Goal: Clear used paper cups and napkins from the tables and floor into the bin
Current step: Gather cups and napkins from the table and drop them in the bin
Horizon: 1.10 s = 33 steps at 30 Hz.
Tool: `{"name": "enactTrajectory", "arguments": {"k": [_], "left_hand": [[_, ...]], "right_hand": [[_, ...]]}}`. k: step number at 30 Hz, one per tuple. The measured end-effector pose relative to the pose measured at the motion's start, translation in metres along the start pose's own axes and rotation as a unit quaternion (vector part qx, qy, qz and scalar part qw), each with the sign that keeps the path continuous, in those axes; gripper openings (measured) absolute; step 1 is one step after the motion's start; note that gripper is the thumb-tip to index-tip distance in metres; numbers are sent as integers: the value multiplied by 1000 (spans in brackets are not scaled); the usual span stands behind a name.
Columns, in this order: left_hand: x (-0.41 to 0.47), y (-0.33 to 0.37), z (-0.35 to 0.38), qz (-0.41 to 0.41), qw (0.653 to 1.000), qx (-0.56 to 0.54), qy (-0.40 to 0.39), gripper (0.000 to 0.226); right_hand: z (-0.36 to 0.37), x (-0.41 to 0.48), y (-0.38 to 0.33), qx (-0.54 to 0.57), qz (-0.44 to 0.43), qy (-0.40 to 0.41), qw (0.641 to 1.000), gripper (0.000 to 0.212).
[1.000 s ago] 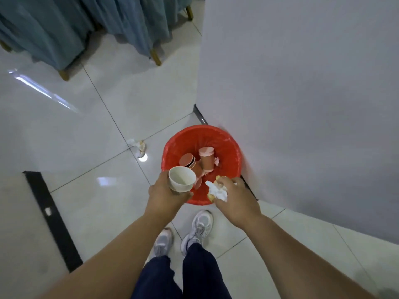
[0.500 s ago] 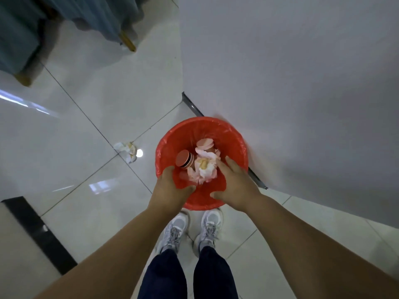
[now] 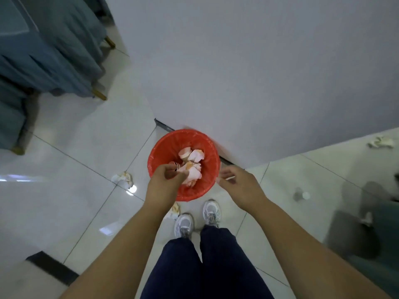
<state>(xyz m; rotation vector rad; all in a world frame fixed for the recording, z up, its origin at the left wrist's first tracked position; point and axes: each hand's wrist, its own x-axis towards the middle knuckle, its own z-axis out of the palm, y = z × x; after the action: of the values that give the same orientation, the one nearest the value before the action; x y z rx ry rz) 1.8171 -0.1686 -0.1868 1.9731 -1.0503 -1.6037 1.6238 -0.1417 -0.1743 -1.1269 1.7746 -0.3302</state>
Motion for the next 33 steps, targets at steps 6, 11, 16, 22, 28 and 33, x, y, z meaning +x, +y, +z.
{"name": "enactTrajectory", "arguments": {"k": [6,11,16,22,28,33], "left_hand": [[-70,48,34,81,993,8,-84,22],[-137,84,99,151,964,51,-212,23],[-207,111,175,211,927,98,-295,19],[-315,121,285,261,887,108,-365,18],[-450,90,411,294,822,140,-467,15],[-529,62,480,320,758,187,-537,15]], "right_hand": [[-50,-96,4,126,10,137,983,10],[-95,-175,33,189,25,244,951,7],[-140,-256,84,213,43,355,910,7],[-195,-365,172,237,68,457,855,9],[-243,-494,274,249,88,567,780,10],[-251,-575,334,268,118,639,712,6]]}}
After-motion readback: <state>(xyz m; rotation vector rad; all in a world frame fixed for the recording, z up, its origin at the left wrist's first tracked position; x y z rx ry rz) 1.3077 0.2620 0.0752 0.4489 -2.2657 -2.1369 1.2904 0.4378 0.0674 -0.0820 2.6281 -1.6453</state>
